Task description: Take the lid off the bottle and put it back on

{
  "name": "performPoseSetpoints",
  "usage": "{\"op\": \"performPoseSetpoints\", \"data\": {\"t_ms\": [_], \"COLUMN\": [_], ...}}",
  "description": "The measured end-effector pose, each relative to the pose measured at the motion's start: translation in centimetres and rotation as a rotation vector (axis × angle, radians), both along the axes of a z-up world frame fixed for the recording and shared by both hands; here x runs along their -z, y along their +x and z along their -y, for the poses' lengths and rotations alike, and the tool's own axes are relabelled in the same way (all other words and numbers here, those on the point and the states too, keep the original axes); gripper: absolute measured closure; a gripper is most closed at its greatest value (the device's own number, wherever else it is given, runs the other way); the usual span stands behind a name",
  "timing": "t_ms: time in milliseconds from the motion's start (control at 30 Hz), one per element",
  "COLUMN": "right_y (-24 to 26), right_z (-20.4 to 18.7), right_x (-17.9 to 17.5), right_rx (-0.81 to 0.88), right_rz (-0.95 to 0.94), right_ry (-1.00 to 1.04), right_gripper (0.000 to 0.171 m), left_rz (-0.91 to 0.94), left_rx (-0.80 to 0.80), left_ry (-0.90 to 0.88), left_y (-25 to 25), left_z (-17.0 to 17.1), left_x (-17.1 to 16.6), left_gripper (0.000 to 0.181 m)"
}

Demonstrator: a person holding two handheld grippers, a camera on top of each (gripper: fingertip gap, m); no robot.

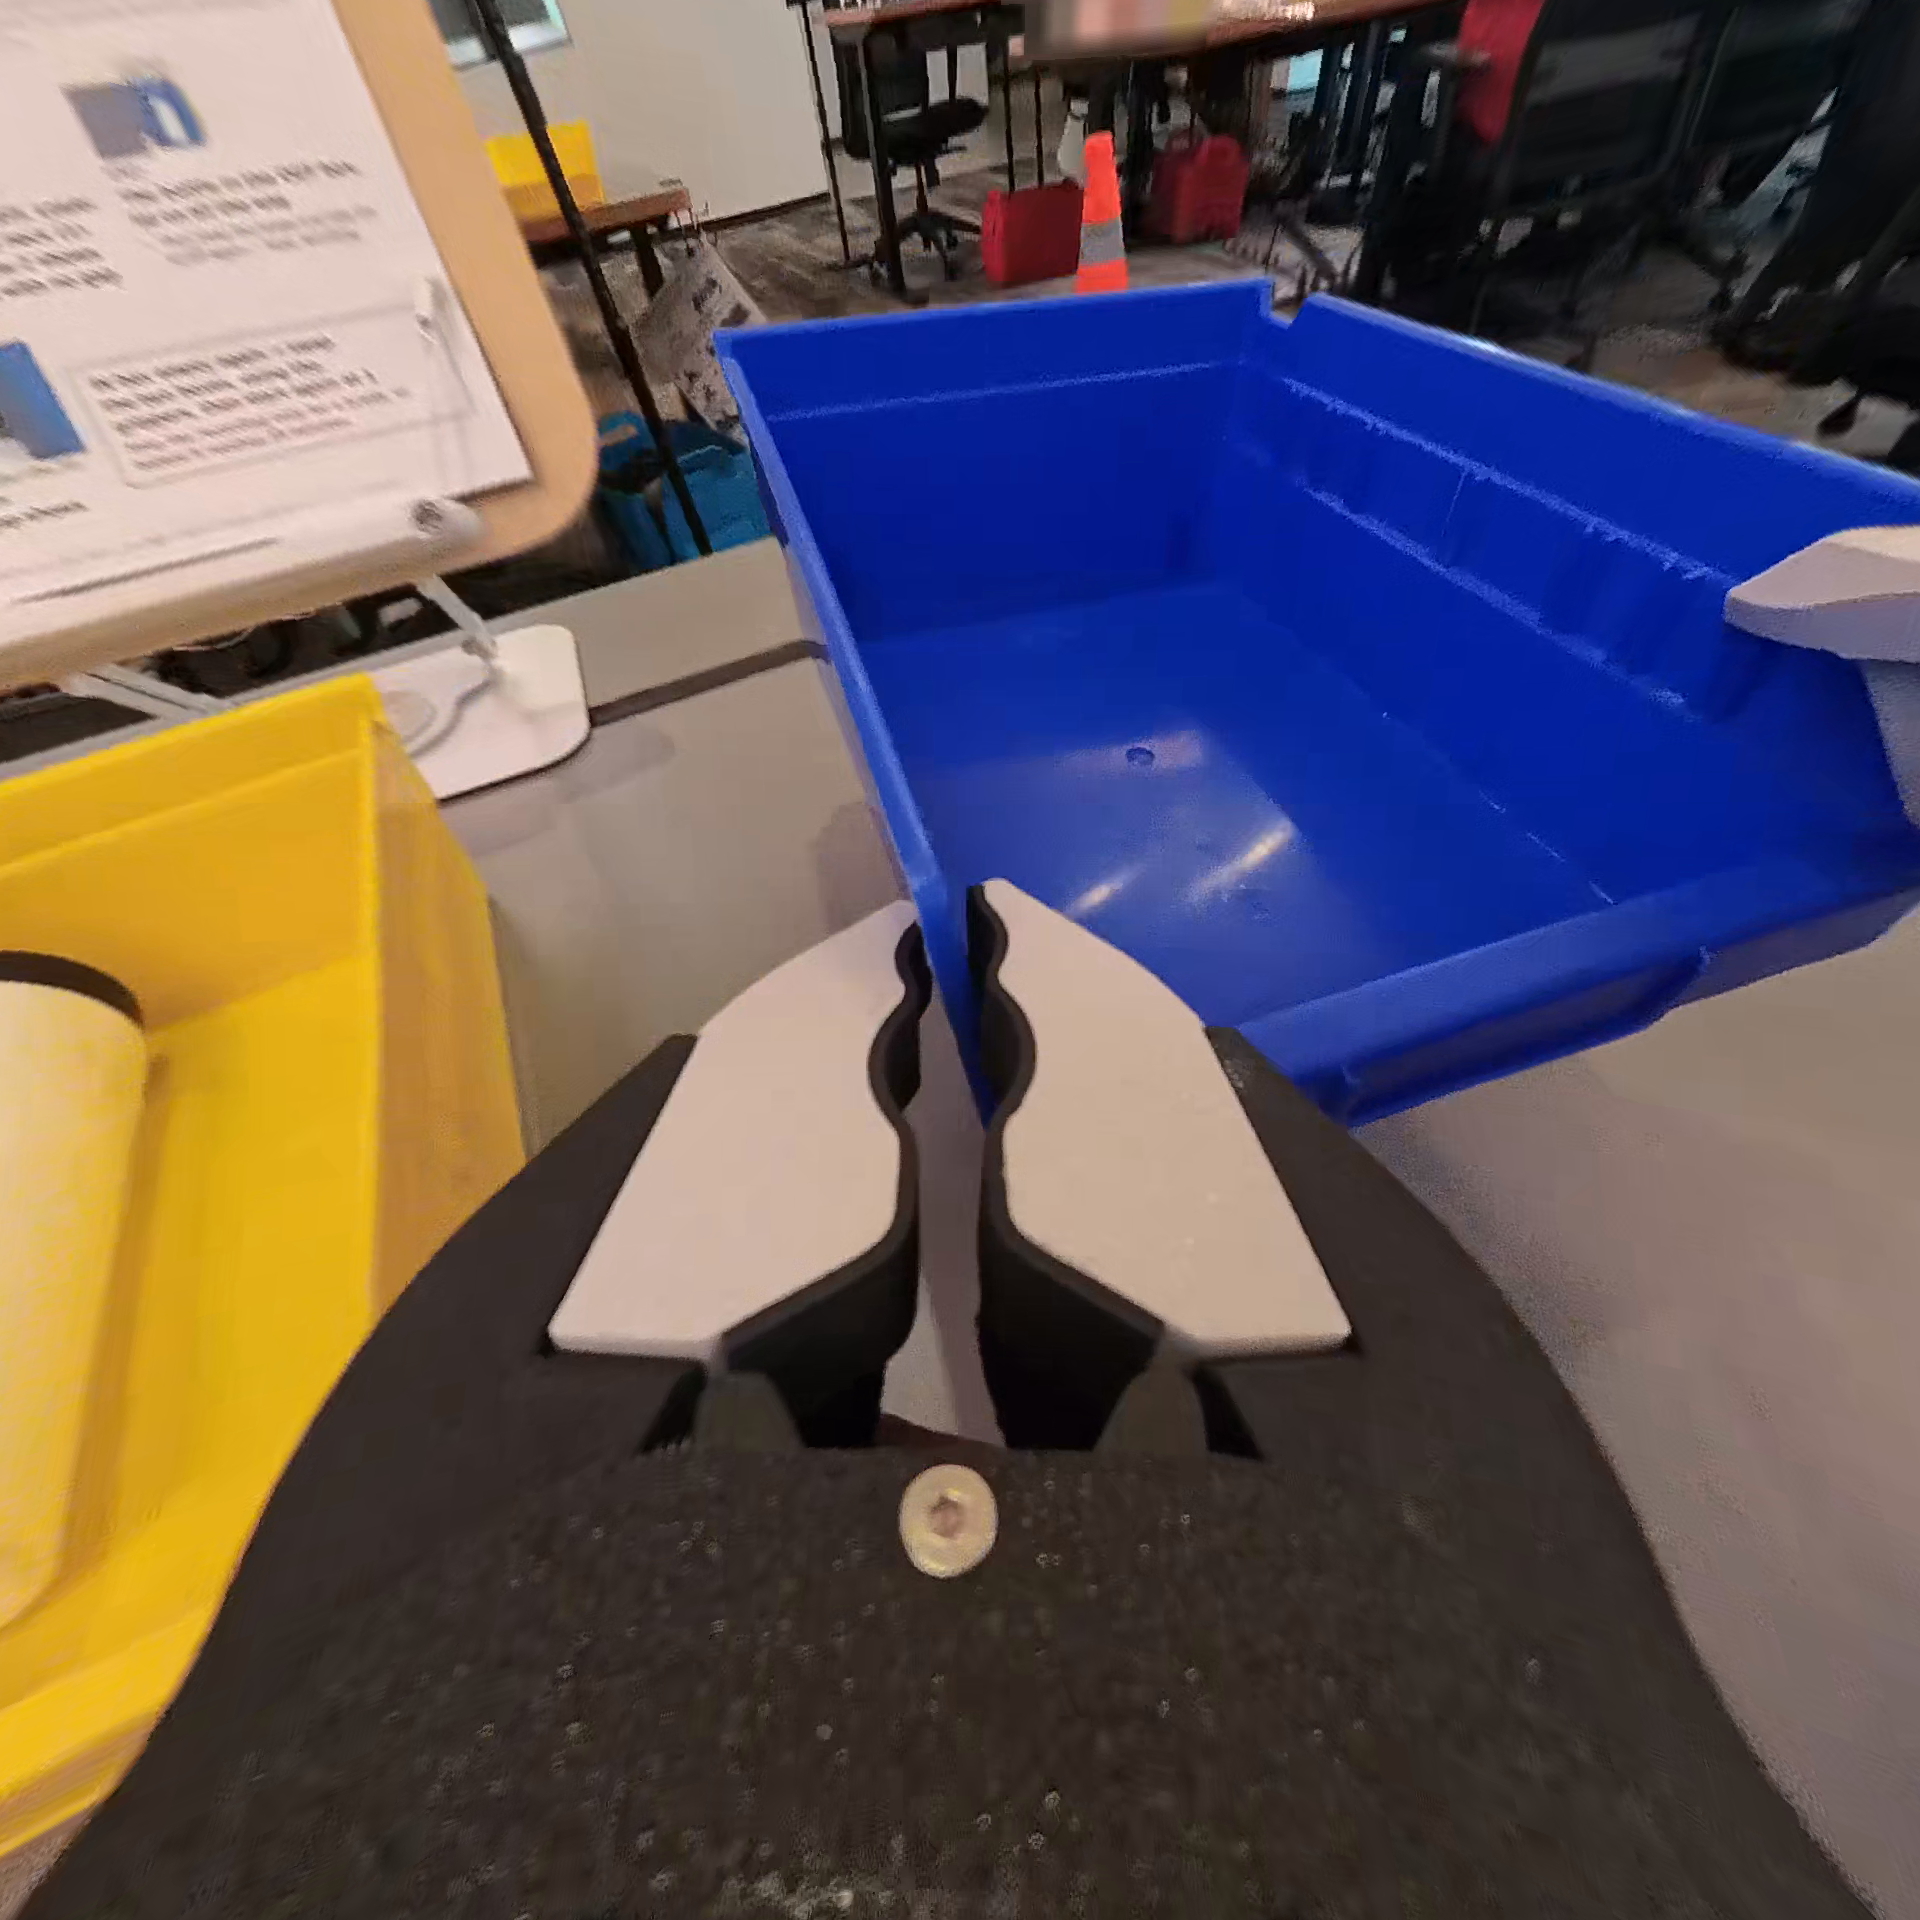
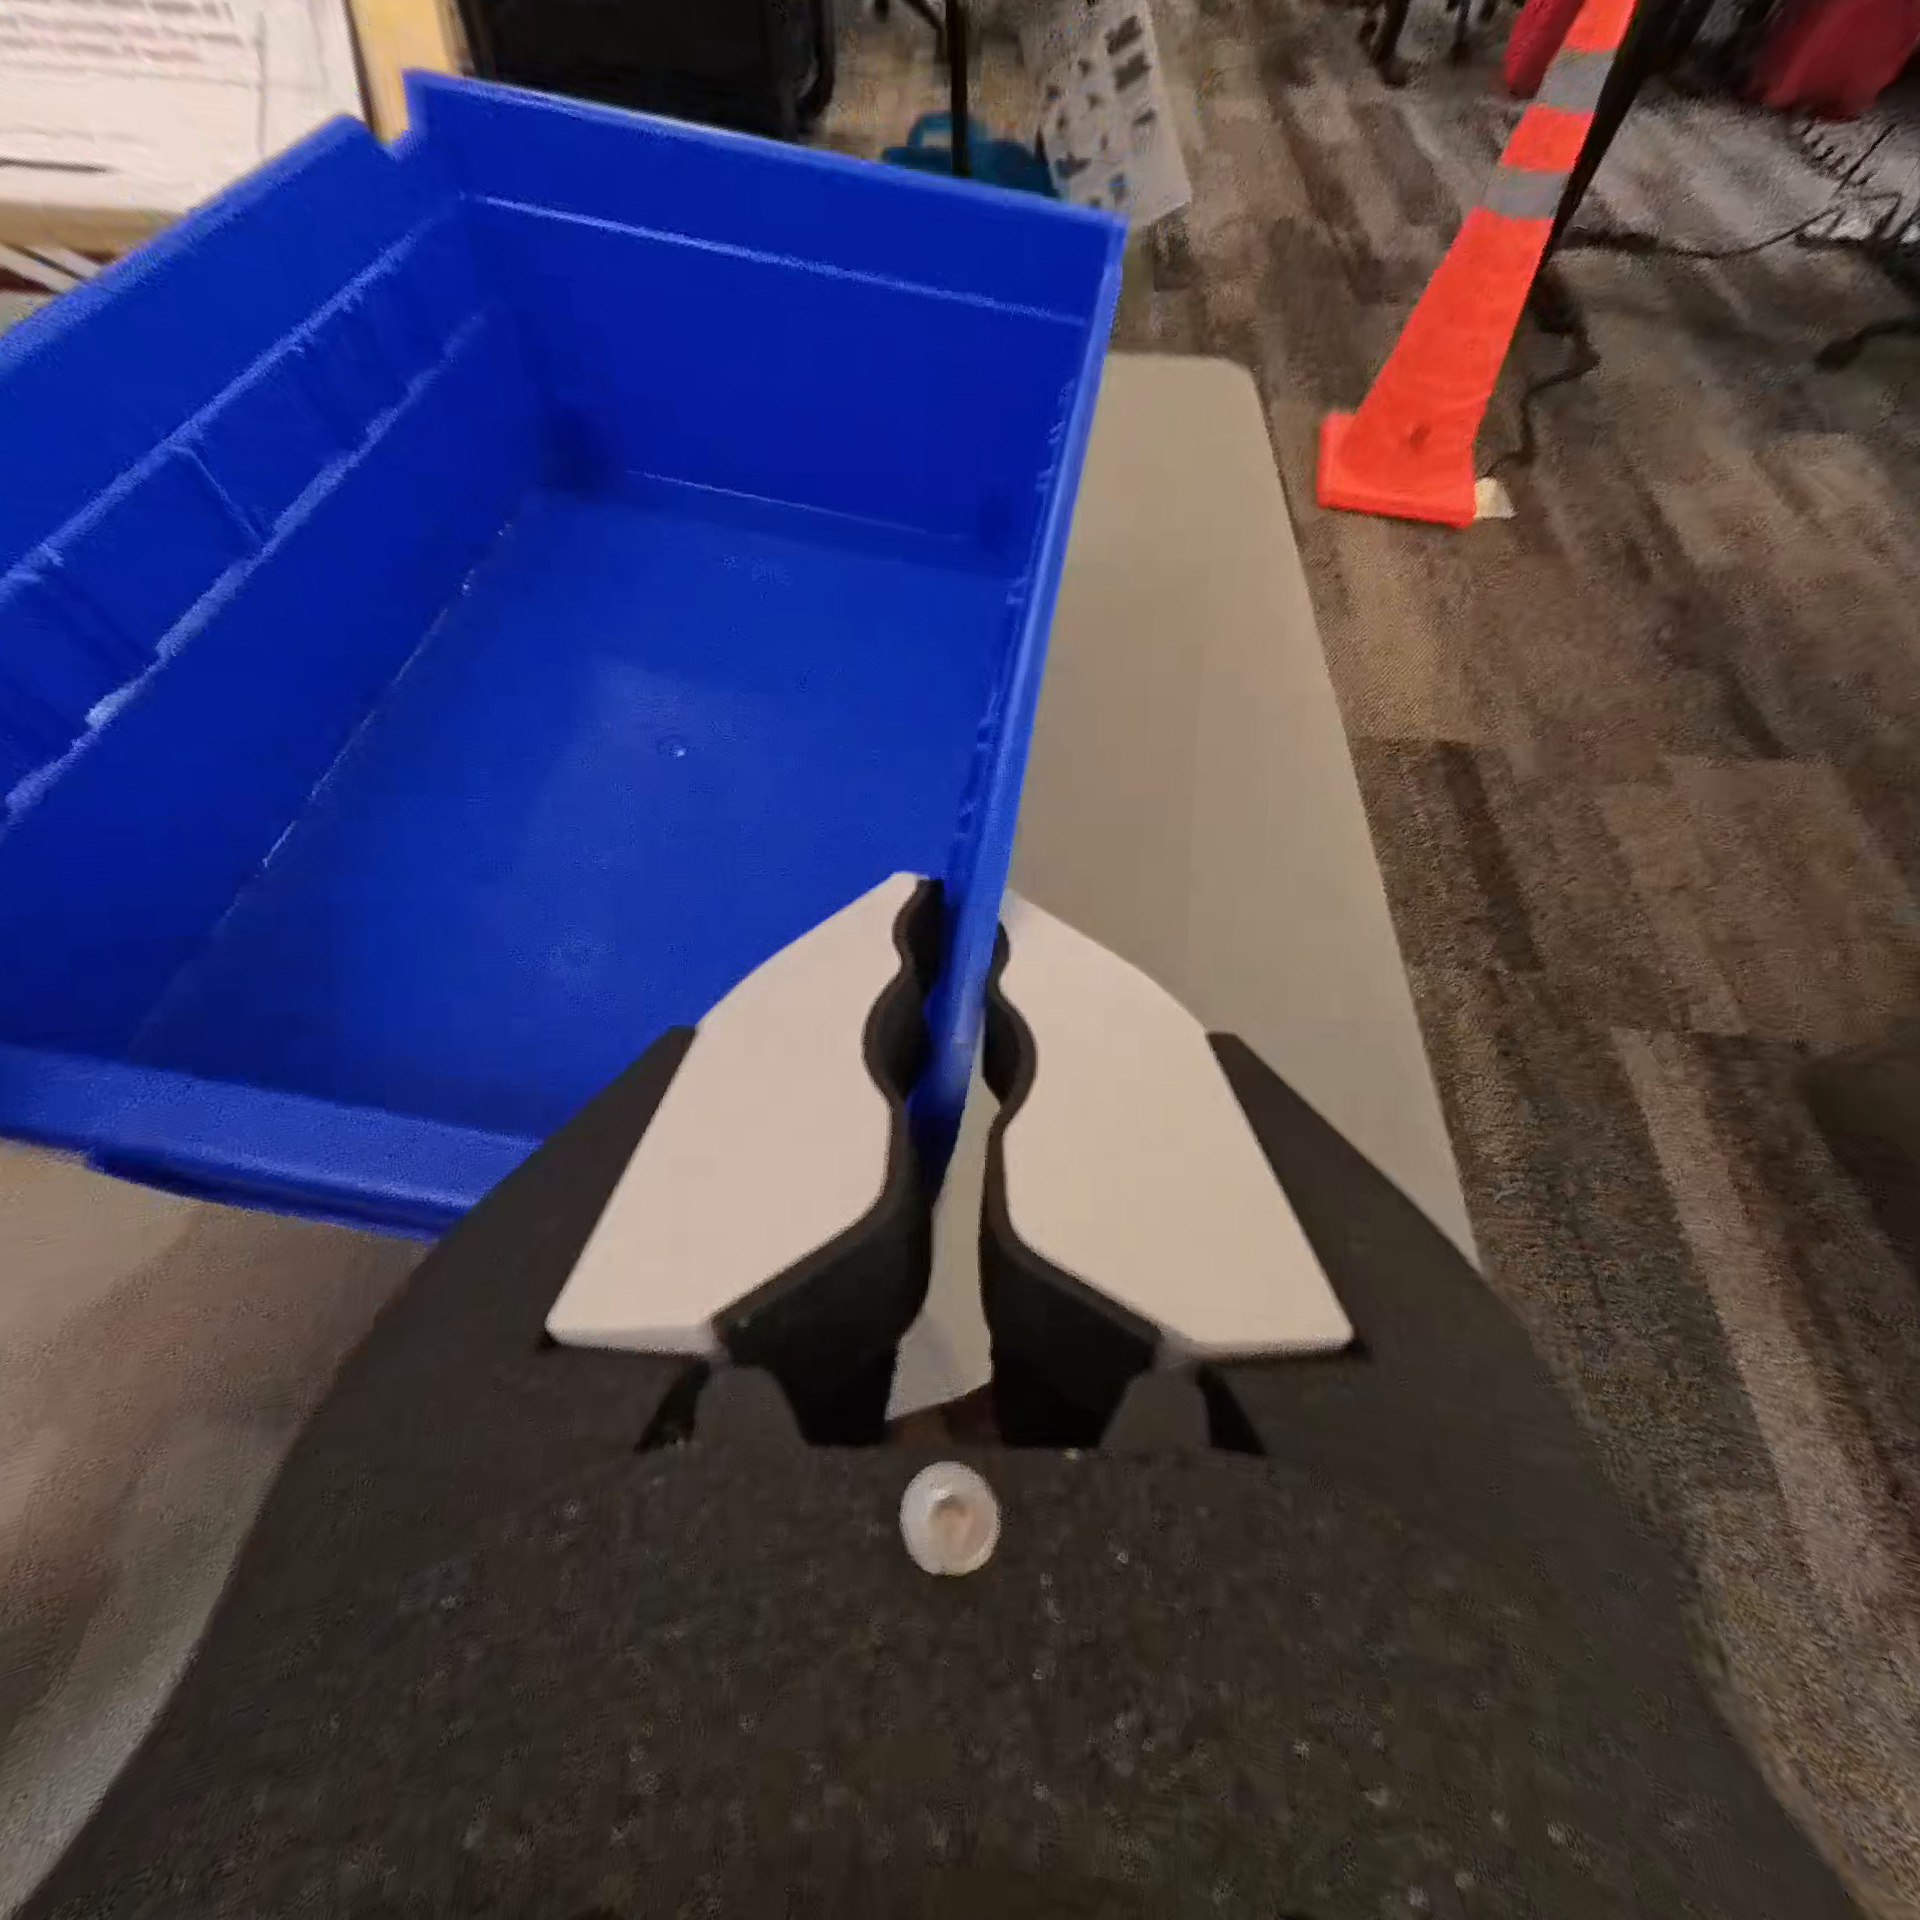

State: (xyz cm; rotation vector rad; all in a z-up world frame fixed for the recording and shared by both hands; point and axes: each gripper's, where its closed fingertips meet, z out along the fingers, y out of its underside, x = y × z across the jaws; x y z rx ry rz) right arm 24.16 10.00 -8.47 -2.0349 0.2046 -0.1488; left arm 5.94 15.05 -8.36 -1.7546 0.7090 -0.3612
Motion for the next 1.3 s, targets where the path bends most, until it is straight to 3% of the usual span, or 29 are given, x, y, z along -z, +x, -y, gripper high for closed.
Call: {"op": "performPoseSetpoints", "data": {"t_ms": [200, 333, 467, 567, 700, 767, 867, 967, 1067, 1133, 1200, 1267, 1300], "right_y": [2.9, 2.5, 2.5, 2.9, -1.9, -6.9, -16.9, -26.8, -30.7, -32.2, -32.8, -32.0, -32.2], "right_z": [0.0, 0.0, 0.7, 1.2, 0.5, -0.8, -3.3, -5.7, -8.7, -9.8, -10.3, -10.5, -10.6], "right_x": [6.7, 6.8, 6.2, 1.8, -5.3, -6.8, -5.7, -1.8, 4.1, 7.1, 8.5, 8.1, 7.6], "right_rx": [0.008, -0.048, -0.055, -0.014, -0.134, -0.262, -0.493, -0.627, -0.474, -0.427, -0.371, -0.251, -0.226], "right_rz": [-0.142, -0.319, -0.251, -0.150, -0.056, -0.006, 0.014, -0.090, -0.123, -0.086, -0.036, 0.024, 0.022], "right_ry": [-0.029, -0.028, -0.051, 0.053, 0.203, 0.212, 0.143, 0.094, -0.011, -0.088, -0.118, -0.107, -0.095], "right_gripper": [0.165, 0.161, 0.158, 0.148, 0.138, 0.134, 0.127, 0.108, 0.097, 0.099, 0.129, 0.163, 0.163], "left_rz": [-0.072, -0.094, 0.036, 0.162, 0.142, 0.074, 0.009, -0.004, -0.017, 0.005, 0.000, -0.036, -0.024], "left_rx": [0.104, 0.209, 0.328, 0.373, 0.139, -0.023, -0.172, -0.226, -0.209, -0.201, -0.232, -0.248, -0.246], "left_ry": [-0.185, -0.201, -0.267, -0.235, -0.050, -0.041, -0.154, -0.217, -0.268, -0.263, -0.258, -0.236, -0.242], "left_y": [2.5, 2.5, 0.8, -4.5, -16.7, -23.0, -29.1, -31.2, -30.7, -30.5, -31.0, -31.8, -32.2], "left_z": [1.8, 3.0, 4.3, 4.1, -1.3, -4.6, -7.2, -8.0, -9.0, -10.1, -11.1, -11.8, -11.8], "left_x": [7.4, 7.4, 4.2, -0.3, -4.5, -3.6, 0.7, 4.6, 6.3, 6.3, 6.4, 6.4, 6.1], "left_gripper": [0.169, 0.159, 0.148, 0.136, 0.132, 0.125, 0.100, 0.102, 0.108, 0.134, 0.173, 0.176, 0.176]}}
